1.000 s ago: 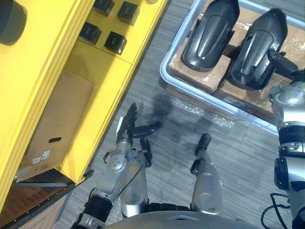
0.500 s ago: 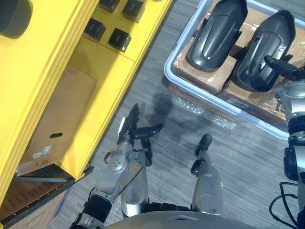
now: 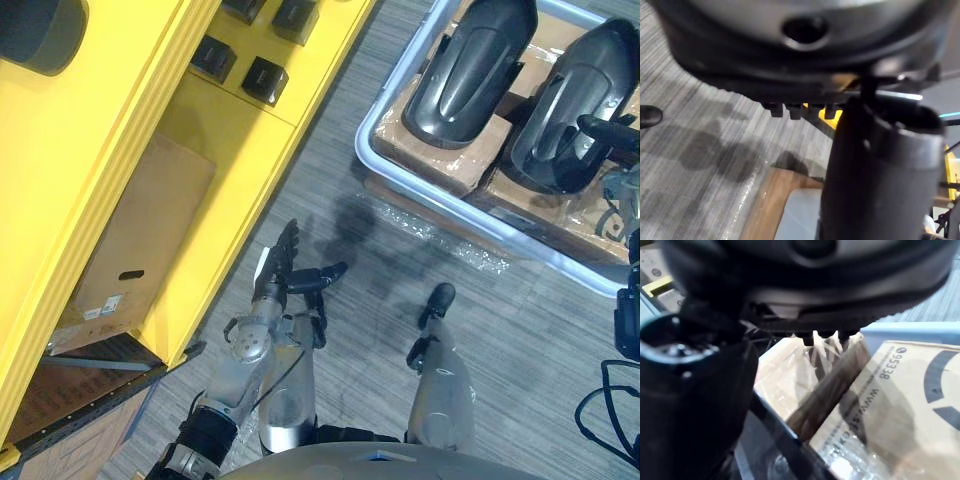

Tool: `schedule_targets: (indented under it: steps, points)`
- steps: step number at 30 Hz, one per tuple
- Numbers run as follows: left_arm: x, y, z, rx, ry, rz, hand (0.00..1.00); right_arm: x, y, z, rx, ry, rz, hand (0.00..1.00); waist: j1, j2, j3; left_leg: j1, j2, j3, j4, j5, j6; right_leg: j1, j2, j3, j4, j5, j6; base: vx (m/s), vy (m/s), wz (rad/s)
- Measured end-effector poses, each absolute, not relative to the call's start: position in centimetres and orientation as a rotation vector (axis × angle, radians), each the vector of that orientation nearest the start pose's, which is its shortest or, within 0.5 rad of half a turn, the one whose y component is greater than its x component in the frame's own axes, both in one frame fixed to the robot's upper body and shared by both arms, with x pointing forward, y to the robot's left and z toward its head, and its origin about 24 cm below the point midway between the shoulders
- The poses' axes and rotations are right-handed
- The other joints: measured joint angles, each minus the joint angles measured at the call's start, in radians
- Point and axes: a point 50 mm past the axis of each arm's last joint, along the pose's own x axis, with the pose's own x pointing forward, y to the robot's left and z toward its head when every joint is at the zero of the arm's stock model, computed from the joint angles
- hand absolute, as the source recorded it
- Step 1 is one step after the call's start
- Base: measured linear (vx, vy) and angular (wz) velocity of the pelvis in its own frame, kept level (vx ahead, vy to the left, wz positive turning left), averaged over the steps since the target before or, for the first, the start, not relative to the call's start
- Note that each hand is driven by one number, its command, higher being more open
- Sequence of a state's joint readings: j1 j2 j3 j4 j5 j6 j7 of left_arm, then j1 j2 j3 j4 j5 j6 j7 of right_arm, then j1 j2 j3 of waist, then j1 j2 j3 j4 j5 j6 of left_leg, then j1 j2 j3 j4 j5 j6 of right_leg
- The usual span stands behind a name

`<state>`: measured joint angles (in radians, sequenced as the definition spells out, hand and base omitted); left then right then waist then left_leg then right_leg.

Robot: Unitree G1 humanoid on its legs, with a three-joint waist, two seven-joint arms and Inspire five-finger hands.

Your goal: Walk over and take three plastic housings, then place them on the shelf

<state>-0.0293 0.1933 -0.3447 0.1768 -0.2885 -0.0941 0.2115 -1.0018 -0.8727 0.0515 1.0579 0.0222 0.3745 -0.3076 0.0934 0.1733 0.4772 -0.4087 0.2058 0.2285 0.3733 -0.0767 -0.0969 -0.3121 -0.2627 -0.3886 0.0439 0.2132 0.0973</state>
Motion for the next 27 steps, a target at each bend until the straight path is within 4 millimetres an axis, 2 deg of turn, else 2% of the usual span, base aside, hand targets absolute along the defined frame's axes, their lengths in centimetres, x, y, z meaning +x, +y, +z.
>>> schedule_targets:
  steps: [1, 5, 7, 14, 16, 18, 21, 27]
  points:
    - [24.6, 12.1, 0.6, -0.072, 0.137, -0.089, 1.0, 33.5, -39.7, 21.1, -0.571, 0.287, -0.894, 0.0, 0.001, 0.002, -0.001, 0.0, -0.001, -0.001, -0.003, 0.002, 0.0, 0.0, 0.0, -0.003, 0.0, 0.0, 0.0, -0.03, -0.02, 0.1]
    - [24.8, 12.0, 0.8, -0.084, 0.13, -0.099, 1.0, 33.4, -40.0, 21.0, -0.603, 0.314, -0.905, 0.0, 0.008, 0.007, -0.005, 0.002, -0.004, -0.004, -0.019, 0.017, 0.0, 0.0, -0.002, -0.011, 0.0, 0.004, -0.005, -0.04, -0.011, 0.05]
    - [24.8, 12.0, 0.8, -0.092, 0.131, -0.102, 1.0, 32.5, -41.0, 21.6, -0.646, 0.331, -0.956, 0.0, 0.016, 0.007, -0.005, 0.0, -0.007, -0.01, -0.037, 0.028, -0.003, 0.001, 0.0, -0.021, -0.012, 0.009, -0.012, -0.06, -0.018, 0.08]
    - [24.7, 12.8, 0.6, -0.066, 0.131, -0.104, 1.0, 31.8, -42.0, 22.5, -0.634, 0.341, -0.987, 0.0, 0.017, 0.009, -0.007, 0.011, -0.012, -0.018, -0.101, 0.074, -0.01, -0.002, 0.006, -0.036, -0.029, 0.015, -0.019, -0.03, -0.021, 0.05]
    - [24.7, 12.9, 0.6, -0.088, 0.134, -0.11, 1.0, 31.9, -41.8, 21.5, -0.639, 0.384, -0.955, 0.0, 0.019, 0.016, -0.012, 0.013, -0.013, -0.02, -0.113, 0.081, -0.011, -0.002, 0.007, -0.04, -0.029, 0.015, -0.019, 0.02, 0.001, 0.05]
    - [24.7, 13.0, 0.6, -0.088, 0.13, -0.116, 1.0, 31.7, -42.0, 21.2, -0.715, 0.401, -0.973, 0.0, 0.028, 0.026, -0.02, 0.013, -0.015, -0.025, -0.119, 0.087, -0.011, -0.002, 0.007, -0.044, -0.029, 0.015, -0.019, 0.03, 0.005, 0.05]
    - [24.4, 13.4, 0.4, -0.084, 0.133, -0.114, 1.0, 31.5, -42.1, 21.1, -0.725, 0.394, -0.992, 0.0, 0.04, 0.031, -0.03, 0.013, -0.016, -0.027, -0.121, 0.088, -0.011, -0.001, 0.007, -0.046, -0.029, 0.015, -0.019, 0.01, 0.004, 0.01]
    - [23.2, 14.3, -0.7, -0.1, 0.172, -0.098, 1.0, 31.1, -42.5, 19.6, -0.769, 0.375, -1.002, 0.0, 0.04, 0.03, -0.041, 0.014, -0.021, -0.034, -0.135, 0.097, -0.011, 0.001, 0.004, -0.051, -0.029, 0.013, -0.021, 0.01, 0.007, 0.03]
